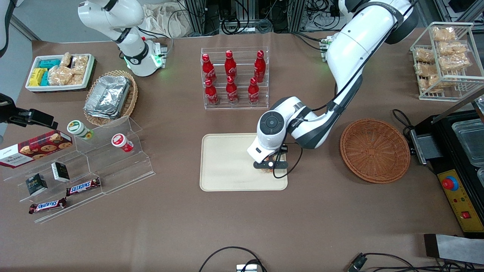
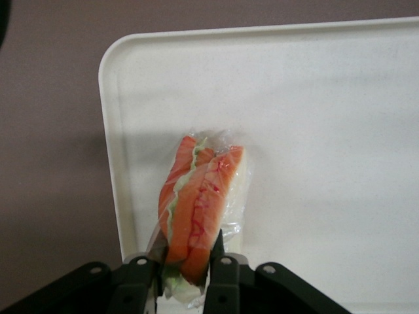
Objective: Place sandwich from basket to tray
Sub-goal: 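Lower the sandwich onto the tray and open the left gripper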
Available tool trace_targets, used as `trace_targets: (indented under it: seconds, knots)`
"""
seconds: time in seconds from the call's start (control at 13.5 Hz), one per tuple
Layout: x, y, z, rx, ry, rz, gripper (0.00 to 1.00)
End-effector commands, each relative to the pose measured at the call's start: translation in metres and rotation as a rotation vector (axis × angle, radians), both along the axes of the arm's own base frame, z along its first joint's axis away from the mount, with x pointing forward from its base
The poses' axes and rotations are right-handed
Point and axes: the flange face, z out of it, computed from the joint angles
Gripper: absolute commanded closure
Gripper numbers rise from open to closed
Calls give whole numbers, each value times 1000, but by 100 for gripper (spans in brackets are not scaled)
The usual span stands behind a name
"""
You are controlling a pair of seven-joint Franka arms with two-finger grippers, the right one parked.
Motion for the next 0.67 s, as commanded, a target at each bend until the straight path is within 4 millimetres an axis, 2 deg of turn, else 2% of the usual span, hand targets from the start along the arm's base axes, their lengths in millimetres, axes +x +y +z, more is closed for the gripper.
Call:
trace_targets:
  seconds: [0.0,0.22,0.44,0.59]
  knots:
    - [4,-5,3,15,-14,7,41]
    - [9,-1,15,13,-26,20,36]
    - [31,21,45,46,-10,70,34]
    - [40,24,63,48,-21,90,33]
